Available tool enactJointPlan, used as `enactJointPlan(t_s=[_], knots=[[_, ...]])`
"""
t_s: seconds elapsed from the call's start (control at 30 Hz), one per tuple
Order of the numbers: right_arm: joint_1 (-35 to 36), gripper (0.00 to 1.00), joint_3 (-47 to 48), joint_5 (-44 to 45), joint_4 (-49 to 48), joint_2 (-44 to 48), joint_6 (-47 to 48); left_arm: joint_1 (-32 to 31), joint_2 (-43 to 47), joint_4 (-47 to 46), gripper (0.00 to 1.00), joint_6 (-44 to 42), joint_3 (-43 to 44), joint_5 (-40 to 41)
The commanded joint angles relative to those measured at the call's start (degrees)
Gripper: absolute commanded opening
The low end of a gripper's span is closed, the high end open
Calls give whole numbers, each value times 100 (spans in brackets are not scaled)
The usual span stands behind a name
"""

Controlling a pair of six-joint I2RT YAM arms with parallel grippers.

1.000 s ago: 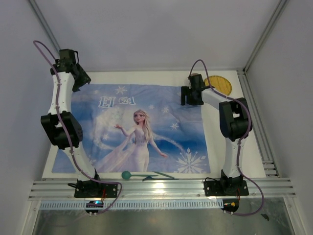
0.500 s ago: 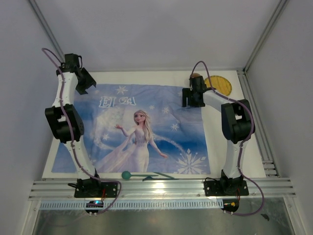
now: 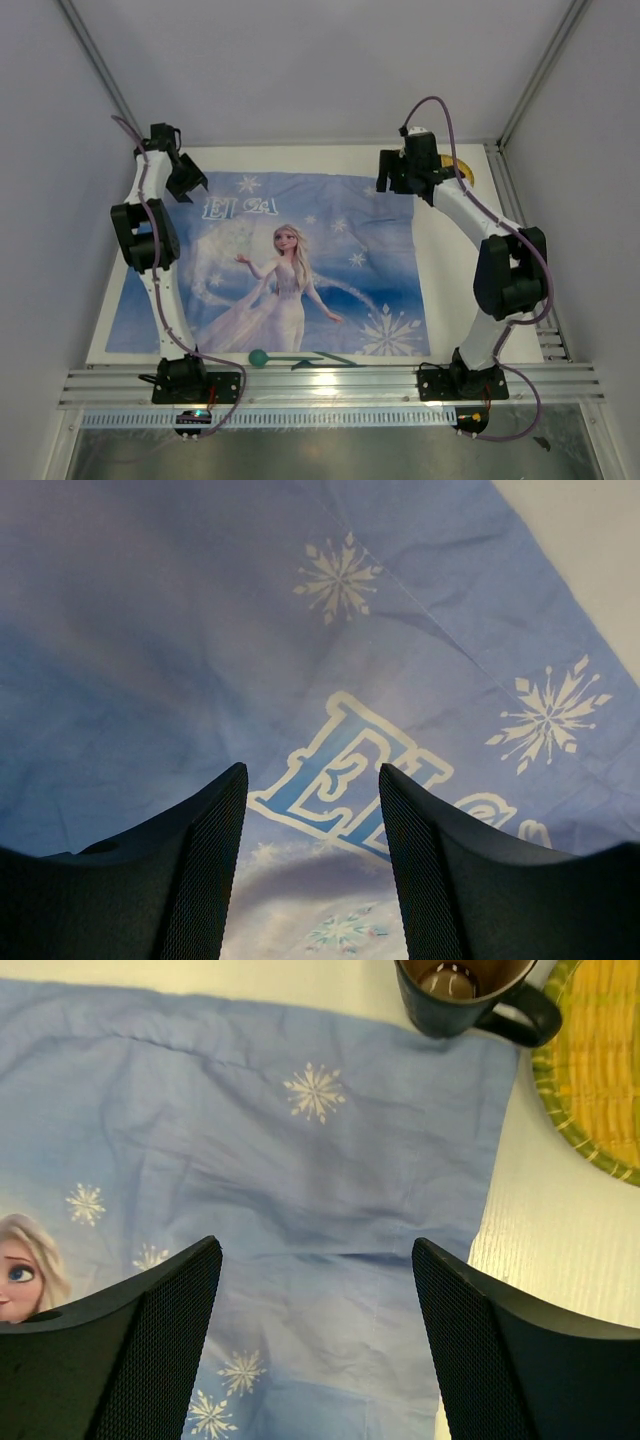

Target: Set the dinner table for one person

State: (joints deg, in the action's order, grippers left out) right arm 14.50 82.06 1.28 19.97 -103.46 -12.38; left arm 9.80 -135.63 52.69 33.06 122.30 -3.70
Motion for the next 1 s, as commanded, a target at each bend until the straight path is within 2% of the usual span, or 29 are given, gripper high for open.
enactJointPlan(t_s=[0.0,0.03,0.63,0.87,0.97], knots=[[-26,81,266,-40,-98,501,-45,30,-147,31,58,69,443,-43],[-18,81,266,-240,-89,554,-54,30,-200,49,58,52,513,-25],[-26,82,161,-198,227,1750,-71,127,-1096,286,58,34,1647,-78],[-18,81,170,-154,499,2084,43,188,-1430,339,58,34,2078,-95],[-26,81,91,136,640,2286,69,232,-1562,383,58,43,2236,-148]])
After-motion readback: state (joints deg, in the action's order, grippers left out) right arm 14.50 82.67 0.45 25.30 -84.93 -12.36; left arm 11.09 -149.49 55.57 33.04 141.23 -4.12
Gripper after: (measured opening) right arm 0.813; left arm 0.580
